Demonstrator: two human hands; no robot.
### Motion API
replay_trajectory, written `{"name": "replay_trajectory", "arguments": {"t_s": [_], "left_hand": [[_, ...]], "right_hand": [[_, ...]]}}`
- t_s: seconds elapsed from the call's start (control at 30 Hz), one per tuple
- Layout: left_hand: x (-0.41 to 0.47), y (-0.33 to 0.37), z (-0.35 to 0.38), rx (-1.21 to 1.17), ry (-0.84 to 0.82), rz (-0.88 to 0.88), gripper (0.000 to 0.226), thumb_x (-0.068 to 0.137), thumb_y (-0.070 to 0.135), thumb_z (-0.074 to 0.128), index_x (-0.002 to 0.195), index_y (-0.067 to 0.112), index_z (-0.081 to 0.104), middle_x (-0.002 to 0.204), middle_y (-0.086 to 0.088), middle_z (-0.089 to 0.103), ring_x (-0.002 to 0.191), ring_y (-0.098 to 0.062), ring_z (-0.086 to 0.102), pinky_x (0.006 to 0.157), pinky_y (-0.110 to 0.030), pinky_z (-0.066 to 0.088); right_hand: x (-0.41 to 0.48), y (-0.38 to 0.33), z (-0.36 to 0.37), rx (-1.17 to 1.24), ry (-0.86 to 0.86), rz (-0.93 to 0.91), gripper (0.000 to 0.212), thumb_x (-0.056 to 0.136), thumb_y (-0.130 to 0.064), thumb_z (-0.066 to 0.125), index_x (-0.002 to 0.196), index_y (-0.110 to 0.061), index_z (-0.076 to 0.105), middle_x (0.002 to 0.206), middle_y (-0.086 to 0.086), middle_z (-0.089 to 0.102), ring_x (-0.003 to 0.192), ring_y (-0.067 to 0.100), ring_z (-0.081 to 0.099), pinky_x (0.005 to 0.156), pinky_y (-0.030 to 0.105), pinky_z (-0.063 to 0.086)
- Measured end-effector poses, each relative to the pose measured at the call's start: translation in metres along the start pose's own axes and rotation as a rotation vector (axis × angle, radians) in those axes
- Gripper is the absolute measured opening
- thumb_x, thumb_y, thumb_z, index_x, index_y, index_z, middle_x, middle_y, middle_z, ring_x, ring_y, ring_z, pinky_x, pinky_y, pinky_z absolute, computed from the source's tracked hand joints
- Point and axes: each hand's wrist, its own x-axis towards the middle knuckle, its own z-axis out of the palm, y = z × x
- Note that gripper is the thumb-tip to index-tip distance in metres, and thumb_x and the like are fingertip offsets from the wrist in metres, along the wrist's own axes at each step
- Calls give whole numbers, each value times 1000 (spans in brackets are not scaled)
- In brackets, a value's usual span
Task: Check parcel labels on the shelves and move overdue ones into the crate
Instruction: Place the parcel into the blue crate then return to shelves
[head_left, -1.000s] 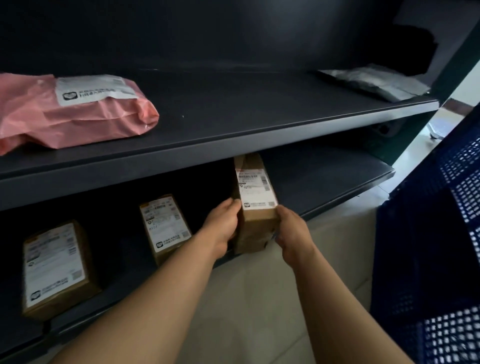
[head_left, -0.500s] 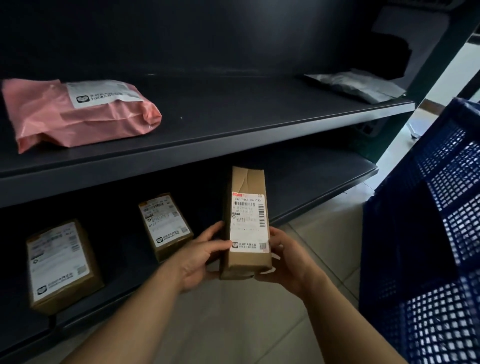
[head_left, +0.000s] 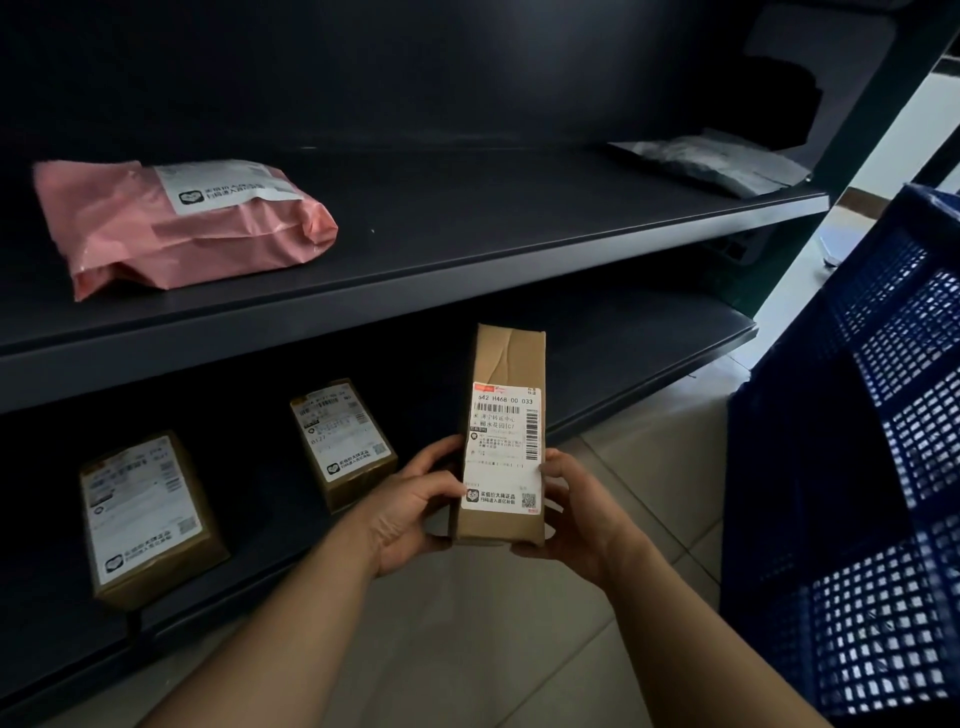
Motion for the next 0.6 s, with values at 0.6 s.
{"name": "replay_trajectory", "arguments": {"t_s": [0.6], "left_hand": [[33,13,4,15,20,65,50,87,20,61,130,43,52,122,-4,67,117,-26,57,84,-44,51]], "right_hand": [[16,-12,17,73,168,-96,30,95,-33,40,105,-22,66,110,8,72,97,22,62,74,31,45]]}}
